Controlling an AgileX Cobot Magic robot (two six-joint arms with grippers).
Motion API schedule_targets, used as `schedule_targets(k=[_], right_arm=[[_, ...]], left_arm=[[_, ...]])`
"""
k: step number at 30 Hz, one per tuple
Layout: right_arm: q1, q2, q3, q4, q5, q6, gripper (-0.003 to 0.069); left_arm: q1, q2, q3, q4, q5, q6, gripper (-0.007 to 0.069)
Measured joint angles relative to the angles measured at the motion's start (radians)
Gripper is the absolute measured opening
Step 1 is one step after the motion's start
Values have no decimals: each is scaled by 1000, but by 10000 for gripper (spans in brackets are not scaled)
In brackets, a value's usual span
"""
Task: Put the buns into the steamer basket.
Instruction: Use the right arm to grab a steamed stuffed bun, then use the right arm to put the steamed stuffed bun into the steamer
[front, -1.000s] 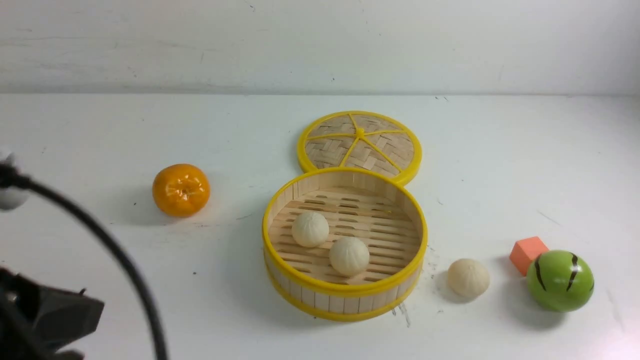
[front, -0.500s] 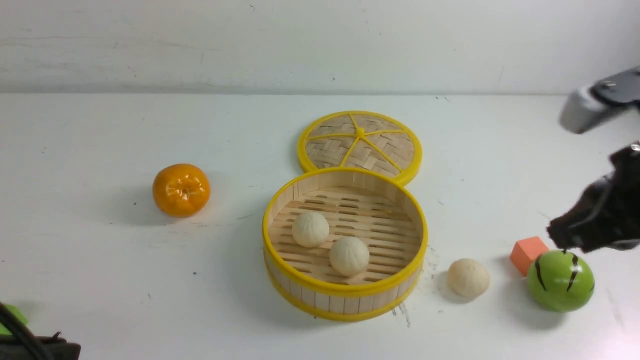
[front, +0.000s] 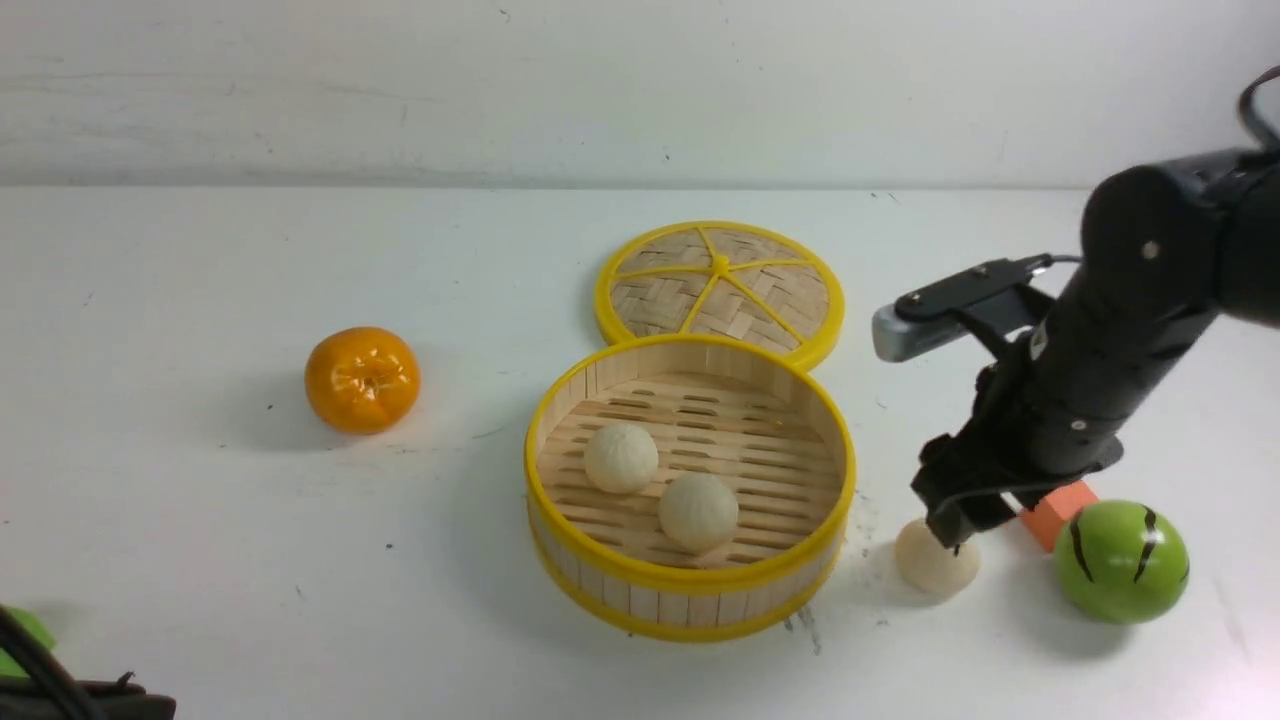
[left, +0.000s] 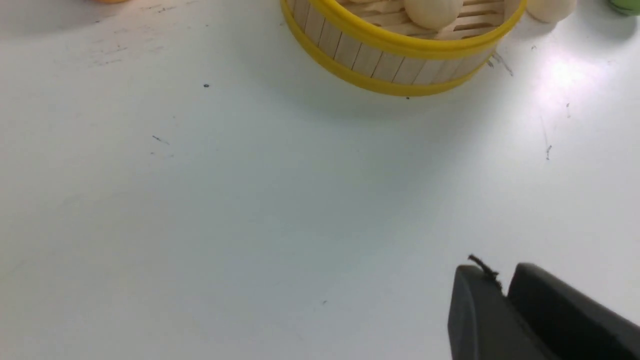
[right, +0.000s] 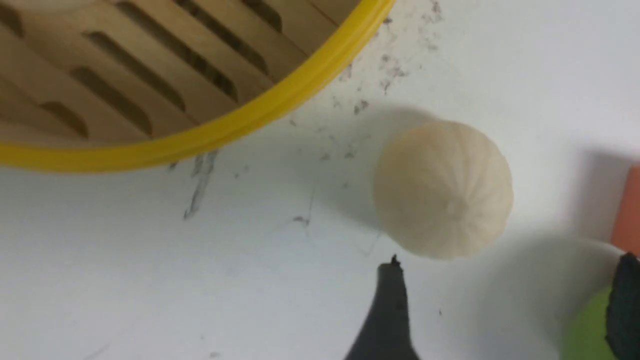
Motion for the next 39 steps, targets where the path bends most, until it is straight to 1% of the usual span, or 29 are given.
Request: schedule_targets(k=[2, 4, 5, 7, 8, 9, 10, 11, 12, 13, 14, 15, 18, 22, 25, 29, 31, 34, 35, 36, 37, 39], right_arm=[[0, 42, 0, 0, -32, 6, 580], [0, 60, 0, 0, -45, 7, 575], [0, 79, -2, 0, -57, 9, 553], [0, 99, -6, 0, -70, 9, 473], [0, 99, -6, 0, -72, 9, 473], [0, 104, -8, 0, -74, 9, 384], [0, 105, -11, 0, -74, 8, 315], [0, 105, -17, 0, -69, 1, 223], [0, 107, -24, 0, -58, -5, 158], [0, 107, -30, 0, -55, -6, 141], [0, 107, -64, 0, -12, -15, 39], [2, 106, -93, 2, 17, -18, 20], [16, 93, -196, 4, 96, -21, 18], [71, 76, -374, 9, 166, -21, 18], [121, 82, -454, 22, 152, -22, 18], [180, 136, -485, 32, 94, -22, 34], [192, 160, -486, 33, 77, -22, 45], [204, 247, -486, 33, 41, -22, 102], [205, 277, -486, 30, 33, -22, 146], [205, 281, -486, 31, 31, -22, 146], [205, 312, -485, 26, 24, -22, 211], [205, 330, -484, 23, 22, -22, 306]], left_arm=[[0, 0, 0, -3, 0, -1, 89], [0, 0, 0, -5, 0, -1, 89], [0, 0, 0, -5, 0, -1, 91], [0, 0, 0, -5, 0, -1, 92], [0, 0, 0, -5, 0, -1, 92], [0, 0, 0, -6, 0, -1, 92], [0, 0, 0, -6, 0, -1, 92], [0, 0, 0, -6, 0, -1, 92], [0, 0, 0, -6, 0, -1, 92], [0, 0, 0, -7, 0, -1, 92], [0, 0, 0, -6, 0, -1, 96], [0, 0, 1, -6, 0, -1, 98], [0, 0, 1, -6, 1, -1, 104], [0, 0, 2, -6, 3, -1, 110], [0, 0, 2, -6, 3, -1, 110], [0, 0, 2, -6, 3, -1, 111], [0, 0, 2, -6, 3, -1, 111], [0, 0, 2, -6, 3, -1, 114], [0, 0, 2, -6, 3, -1, 116], [0, 0, 2, -6, 3, -1, 116], [0, 0, 2, -6, 3, -1, 120], [0, 0, 2, -7, 3, -1, 122]])
